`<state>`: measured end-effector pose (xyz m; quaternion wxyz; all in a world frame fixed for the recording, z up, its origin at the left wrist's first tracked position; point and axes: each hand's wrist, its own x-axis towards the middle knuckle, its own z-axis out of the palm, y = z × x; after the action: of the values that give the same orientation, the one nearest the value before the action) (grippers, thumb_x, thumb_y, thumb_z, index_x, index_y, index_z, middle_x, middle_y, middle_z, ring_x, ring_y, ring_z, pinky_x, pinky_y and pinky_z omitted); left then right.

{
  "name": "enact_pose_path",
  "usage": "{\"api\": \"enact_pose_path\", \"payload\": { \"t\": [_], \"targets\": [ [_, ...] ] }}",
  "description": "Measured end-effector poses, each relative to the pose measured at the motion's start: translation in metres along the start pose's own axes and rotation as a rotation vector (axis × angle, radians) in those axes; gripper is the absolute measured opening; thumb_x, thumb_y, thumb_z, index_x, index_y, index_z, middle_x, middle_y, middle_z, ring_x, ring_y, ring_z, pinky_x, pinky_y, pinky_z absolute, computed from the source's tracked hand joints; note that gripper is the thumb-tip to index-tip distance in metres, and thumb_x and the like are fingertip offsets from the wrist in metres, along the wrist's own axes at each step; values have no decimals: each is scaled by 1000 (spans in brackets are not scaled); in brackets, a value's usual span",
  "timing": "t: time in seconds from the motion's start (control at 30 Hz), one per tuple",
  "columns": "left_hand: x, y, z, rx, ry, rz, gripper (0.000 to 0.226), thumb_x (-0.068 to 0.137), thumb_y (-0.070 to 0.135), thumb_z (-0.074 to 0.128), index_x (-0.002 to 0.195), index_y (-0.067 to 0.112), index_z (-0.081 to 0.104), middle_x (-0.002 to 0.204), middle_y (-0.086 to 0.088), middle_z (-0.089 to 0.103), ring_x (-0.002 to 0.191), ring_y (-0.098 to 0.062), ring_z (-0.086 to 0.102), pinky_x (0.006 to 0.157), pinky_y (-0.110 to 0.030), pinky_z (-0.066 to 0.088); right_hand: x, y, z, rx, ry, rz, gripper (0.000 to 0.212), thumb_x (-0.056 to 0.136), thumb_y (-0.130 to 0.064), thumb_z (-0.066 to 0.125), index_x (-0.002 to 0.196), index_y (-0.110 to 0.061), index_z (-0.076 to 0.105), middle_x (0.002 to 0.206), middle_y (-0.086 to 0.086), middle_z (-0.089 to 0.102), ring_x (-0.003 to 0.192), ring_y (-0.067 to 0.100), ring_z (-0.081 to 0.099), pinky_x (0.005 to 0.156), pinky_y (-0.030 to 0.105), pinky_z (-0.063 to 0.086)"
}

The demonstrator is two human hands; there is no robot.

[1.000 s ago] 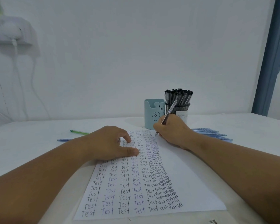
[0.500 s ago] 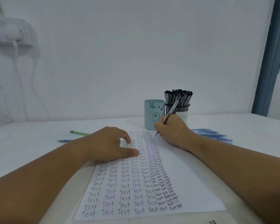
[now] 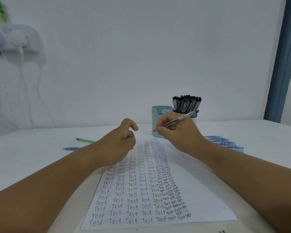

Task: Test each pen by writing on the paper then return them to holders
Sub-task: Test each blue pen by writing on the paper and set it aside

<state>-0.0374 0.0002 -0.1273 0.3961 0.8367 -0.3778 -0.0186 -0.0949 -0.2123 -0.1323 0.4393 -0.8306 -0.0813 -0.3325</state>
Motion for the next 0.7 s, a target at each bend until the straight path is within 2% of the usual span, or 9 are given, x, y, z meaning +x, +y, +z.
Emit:
{"api": "enact_pose_path", "payload": {
  "t": [0.07, 0.13, 0.2, 0.33, 0.4, 0.5, 0.53, 0.6, 0.7],
  "targets": [
    [0, 0, 3, 37, 27, 17, 25, 101, 12, 40, 115, 33, 36, 86, 5, 63, 65, -18, 46, 59, -33, 41, -4, -9, 0, 114, -27, 7, 9, 86, -3, 73, 81, -10, 73, 71, 11, 69, 61, 15, 58, 56, 26, 48],
    [0, 0, 5, 79, 44, 24, 27, 103, 12, 41, 118, 32, 30, 93, 5, 68, 56, -15, 45, 54, -29, 42, -7, -16, 1, 290, -45, 41, 18, 89, 6, 63, 81, -7, 73, 68, 11, 69, 60, 20, 60, 53, 28, 48],
    [-1, 0, 6, 100, 51, 33, 30, 104, 13, 44, 120, 31, 28, 94, 5, 70, 58, -15, 46, 56, -28, 43, -9, -21, 2, 411, -68, 70, 25, 90, 11, 55, 81, -4, 73, 70, 15, 69, 60, 24, 59, 52, 29, 47],
    [-3, 3, 9, 83, 55, 61, 34, 103, 11, 48, 122, 31, 28, 91, 8, 71, 60, -15, 49, 56, -21, 43, -14, -25, 8, 414, -134, 76, 25, 92, 9, 56, 81, -6, 73, 72, 16, 71, 62, 25, 61, 55, 31, 50],
    [-3, 6, 10, 82, 57, 81, 35, 102, 11, 49, 122, 30, 27, 90, 8, 71, 75, -23, 59, 62, -20, 46, -15, -25, 10, 399, -148, 79, 25, 93, 7, 57, 82, -8, 74, 73, 15, 71, 62, 24, 62, 56, 32, 50],
    [-3, 8, 11, 76, 53, 99, 36, 102, 12, 52, 121, 31, 27, 90, 6, 71, 92, -22, 65, 81, -29, 52, -16, -25, 11, 383, -144, 90, 21, 92, 7, 58, 84, -6, 72, 73, 16, 72, 61, 23, 62, 55, 32, 51],
    [-3, 9, 12, 75, 53, 99, 36, 102, 13, 52, 120, 31, 27, 90, 6, 72, 93, -23, 65, 85, -34, 52, -16, -25, 11, 381, -138, 93, 19, 91, 8, 58, 85, -6, 70, 73, 18, 71, 60, 23, 62, 55, 32, 51],
    [-3, 9, 12, 73, 55, 100, 35, 101, 15, 55, 118, 31, 29, 90, 6, 72, 91, -25, 65, 84, -36, 52, -15, -24, 11, 388, -125, 102, 15, 89, 8, 61, 88, -7, 64, 75, 22, 72, 58, 24, 61, 54, 32, 50],
    [-4, 9, 12, 71, 96, 110, 27, 97, 21, 63, 108, 32, 41, 89, 7, 72, 80, -15, 64, 75, -30, 51, -13, -20, 9, 352, -134, 83, 8, 88, 0, 71, 86, -5, 66, 74, 19, 71, 60, 24, 62, 56, 34, 50]
  ]
}}
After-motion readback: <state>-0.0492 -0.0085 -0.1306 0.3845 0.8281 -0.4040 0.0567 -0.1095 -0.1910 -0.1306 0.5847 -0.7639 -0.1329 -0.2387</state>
